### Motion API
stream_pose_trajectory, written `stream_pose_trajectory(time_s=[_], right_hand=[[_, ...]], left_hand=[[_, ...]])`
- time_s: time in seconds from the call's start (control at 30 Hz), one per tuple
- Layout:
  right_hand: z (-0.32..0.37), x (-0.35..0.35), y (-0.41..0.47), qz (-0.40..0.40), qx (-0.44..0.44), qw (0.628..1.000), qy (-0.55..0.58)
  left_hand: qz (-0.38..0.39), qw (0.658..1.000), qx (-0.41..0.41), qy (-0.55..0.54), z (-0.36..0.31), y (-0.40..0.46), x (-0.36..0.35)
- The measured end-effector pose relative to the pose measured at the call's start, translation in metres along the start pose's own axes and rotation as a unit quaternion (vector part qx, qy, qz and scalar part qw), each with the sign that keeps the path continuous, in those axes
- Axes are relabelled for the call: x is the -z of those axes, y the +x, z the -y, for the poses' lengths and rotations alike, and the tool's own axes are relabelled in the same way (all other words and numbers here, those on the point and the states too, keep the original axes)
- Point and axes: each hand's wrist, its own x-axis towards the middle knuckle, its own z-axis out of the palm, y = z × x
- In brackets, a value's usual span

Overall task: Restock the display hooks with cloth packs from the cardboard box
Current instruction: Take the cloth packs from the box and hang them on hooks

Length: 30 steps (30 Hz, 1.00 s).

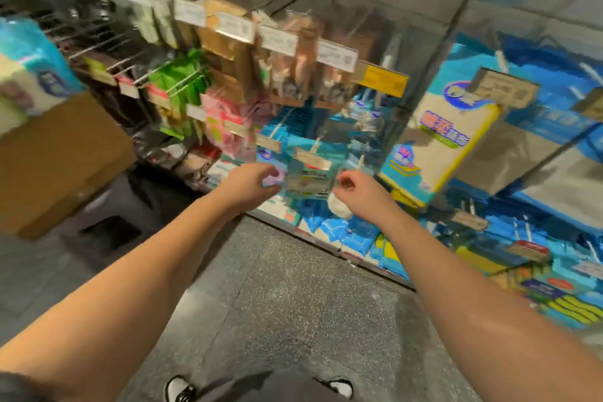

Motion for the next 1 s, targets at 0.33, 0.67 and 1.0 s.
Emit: stream_pose_trajectory(time_s=[0.33, 0.67, 1.0], right_hand=[[0.263, -0.212, 0.017, 0.145, 0.095, 0.982, -0.070], [0.497, -0.305, 0.068, 0.171, 0.208, 0.959, -0.092], [0.701, -0.334, 0.211, 0.111, 0.284, 0.951, -0.048]], left_hand=[[-0.024, 0.982, 0.187, 0.017, 0.279, -0.206, 0.108], [-0.085, 0.954, 0.285, 0.032, 0.442, -0.289, 0.248], [-0.160, 0.938, 0.294, 0.086, 0.590, -0.218, 0.409]])
